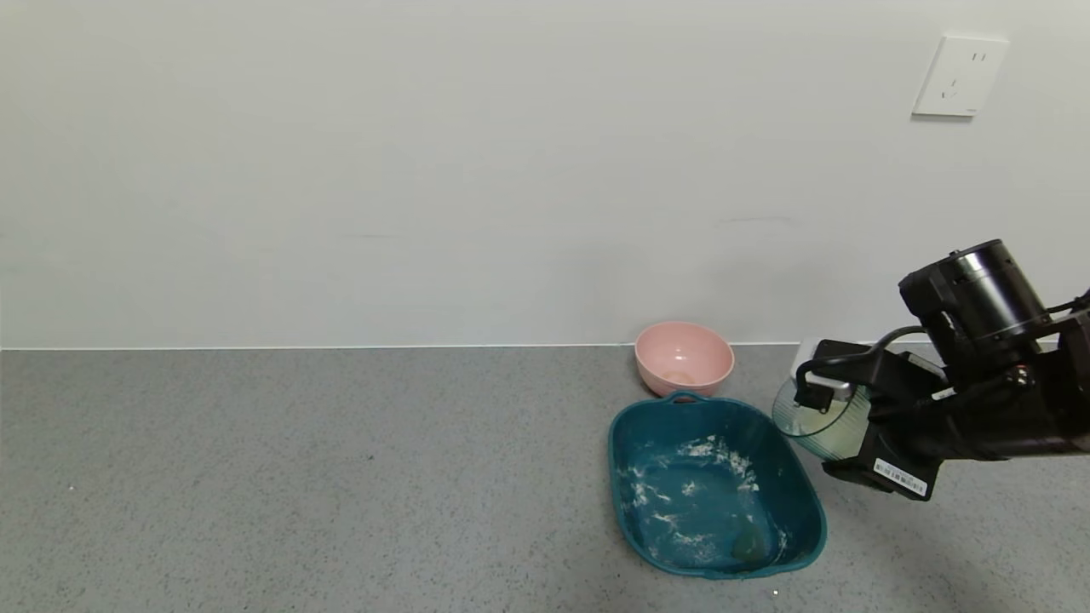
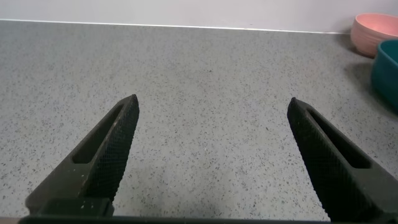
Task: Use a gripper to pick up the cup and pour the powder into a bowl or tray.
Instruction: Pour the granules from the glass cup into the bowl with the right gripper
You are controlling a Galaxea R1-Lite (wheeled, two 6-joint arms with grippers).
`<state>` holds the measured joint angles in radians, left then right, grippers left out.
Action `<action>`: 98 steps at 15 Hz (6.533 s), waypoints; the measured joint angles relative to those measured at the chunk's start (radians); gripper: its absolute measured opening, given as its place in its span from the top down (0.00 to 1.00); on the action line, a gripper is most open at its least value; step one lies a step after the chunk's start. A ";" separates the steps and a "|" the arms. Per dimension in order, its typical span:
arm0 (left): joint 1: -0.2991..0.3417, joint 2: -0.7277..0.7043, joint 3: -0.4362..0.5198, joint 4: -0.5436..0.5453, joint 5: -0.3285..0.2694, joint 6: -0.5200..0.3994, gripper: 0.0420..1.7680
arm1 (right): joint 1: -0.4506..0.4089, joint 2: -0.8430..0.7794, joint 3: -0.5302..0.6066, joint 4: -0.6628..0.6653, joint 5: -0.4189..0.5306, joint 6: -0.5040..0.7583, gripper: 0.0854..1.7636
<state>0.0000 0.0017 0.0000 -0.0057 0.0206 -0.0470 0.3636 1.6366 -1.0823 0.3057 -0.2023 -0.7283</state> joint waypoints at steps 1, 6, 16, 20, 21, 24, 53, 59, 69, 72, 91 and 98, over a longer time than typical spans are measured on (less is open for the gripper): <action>0.000 0.000 0.000 0.000 0.000 0.000 0.03 | 0.011 0.012 -0.023 0.037 -0.020 -0.009 0.25; 0.000 0.000 0.000 0.000 0.000 0.000 0.03 | 0.051 0.076 -0.132 0.136 -0.118 -0.038 0.25; 0.000 0.000 0.000 0.000 0.000 0.000 0.03 | 0.097 0.161 -0.177 0.139 -0.271 -0.141 0.25; 0.000 0.000 0.000 0.000 0.000 0.000 0.03 | 0.127 0.176 -0.183 0.139 -0.338 -0.184 0.25; 0.000 0.000 0.000 0.000 0.000 0.000 0.03 | 0.132 0.180 -0.187 0.139 -0.358 -0.193 0.25; 0.000 0.000 0.000 0.000 0.000 0.000 0.03 | 0.152 0.192 -0.197 0.139 -0.399 -0.226 0.25; 0.000 0.000 0.000 0.000 0.000 0.000 0.03 | 0.253 0.274 -0.273 0.132 -0.655 -0.491 0.26; 0.000 0.000 0.000 0.000 0.000 0.000 0.03 | 0.270 0.278 -0.274 0.138 -0.660 -0.490 0.26; 0.000 0.000 0.000 0.000 0.000 0.000 0.03 | 0.309 0.292 -0.267 0.140 -0.739 -0.504 0.26; 0.000 0.000 0.000 0.000 0.000 0.000 0.03 | 0.316 0.293 -0.266 0.137 -0.741 -0.501 0.26; 0.000 0.000 0.000 0.000 0.000 0.000 0.03 | 0.306 0.280 -0.238 0.123 -0.653 -0.444 0.26; 0.000 0.000 0.000 0.000 0.000 0.000 0.03 | 0.306 0.243 -0.210 0.128 -0.533 -0.247 0.26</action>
<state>0.0000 0.0017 0.0000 -0.0057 0.0206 -0.0470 0.6696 1.8791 -1.2926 0.4338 -0.7355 -0.9755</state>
